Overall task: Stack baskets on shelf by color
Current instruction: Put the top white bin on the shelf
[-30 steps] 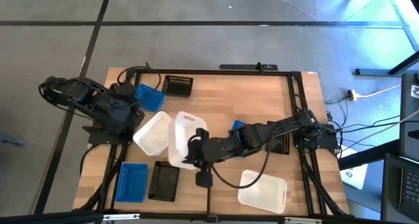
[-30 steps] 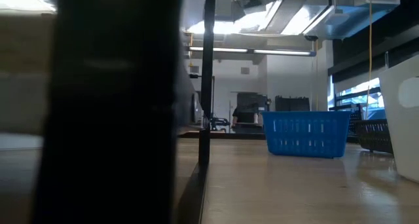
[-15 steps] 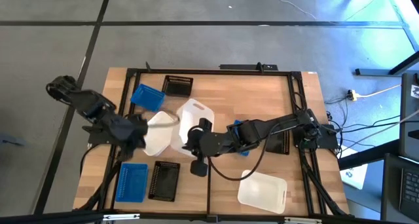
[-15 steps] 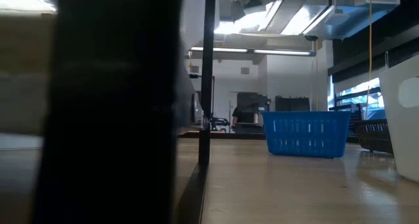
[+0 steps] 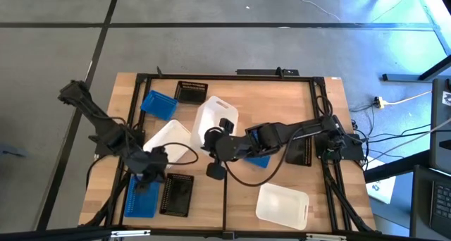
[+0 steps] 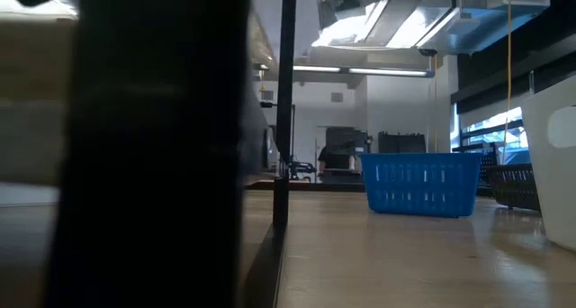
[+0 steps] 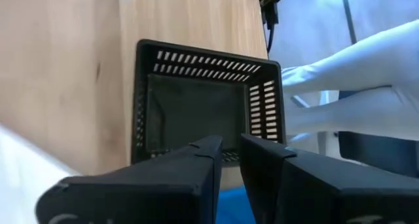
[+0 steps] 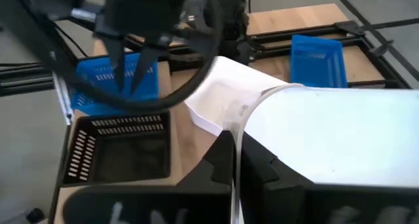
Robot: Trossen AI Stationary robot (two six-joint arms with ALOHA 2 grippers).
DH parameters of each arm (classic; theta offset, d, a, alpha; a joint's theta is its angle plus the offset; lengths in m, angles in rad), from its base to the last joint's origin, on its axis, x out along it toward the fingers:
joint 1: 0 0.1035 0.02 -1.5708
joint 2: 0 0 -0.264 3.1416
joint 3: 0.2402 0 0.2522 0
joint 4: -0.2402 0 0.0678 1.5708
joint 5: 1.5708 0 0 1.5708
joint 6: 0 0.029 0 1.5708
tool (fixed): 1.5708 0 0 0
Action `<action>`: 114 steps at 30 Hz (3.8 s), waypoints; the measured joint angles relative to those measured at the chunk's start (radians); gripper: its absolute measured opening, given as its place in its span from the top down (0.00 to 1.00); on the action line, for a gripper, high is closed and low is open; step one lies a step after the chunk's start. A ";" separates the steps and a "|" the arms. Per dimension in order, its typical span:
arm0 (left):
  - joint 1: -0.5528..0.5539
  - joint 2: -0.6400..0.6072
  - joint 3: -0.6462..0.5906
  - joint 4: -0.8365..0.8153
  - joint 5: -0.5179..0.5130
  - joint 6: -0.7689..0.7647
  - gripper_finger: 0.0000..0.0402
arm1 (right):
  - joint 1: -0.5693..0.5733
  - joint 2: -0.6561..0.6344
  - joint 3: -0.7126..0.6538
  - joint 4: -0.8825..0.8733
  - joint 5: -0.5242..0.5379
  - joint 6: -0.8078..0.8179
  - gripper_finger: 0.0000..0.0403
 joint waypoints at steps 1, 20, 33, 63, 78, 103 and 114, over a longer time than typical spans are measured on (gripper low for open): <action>-0.004 0.000 -0.021 0.026 0.000 0.000 0.90 | -0.003 0.000 0.000 -0.003 0.000 0.000 1.00; -0.010 0.000 -0.237 0.239 -0.072 -0.055 0.90 | -0.010 -0.001 0.000 -0.013 -0.047 -0.006 1.00; -0.002 0.082 -0.238 0.237 -0.028 -0.054 0.90 | -0.010 -0.001 0.000 -0.012 -0.039 -0.008 1.00; -0.018 0.100 -0.153 0.241 0.087 -0.021 0.90 | -0.013 -0.001 0.000 -0.011 -0.038 -0.006 1.00; -0.103 0.292 -0.153 0.423 0.216 -0.028 0.90 | -0.033 -0.001 0.000 -0.038 -0.048 -0.003 1.00; -0.112 0.201 0.007 0.136 0.073 -0.072 0.90 | -0.027 -0.001 0.000 -0.077 -0.074 -0.008 1.00; -0.126 0.052 0.183 -0.291 -0.232 -0.077 0.90 | -0.004 -0.004 0.109 -0.174 -0.041 -0.007 1.00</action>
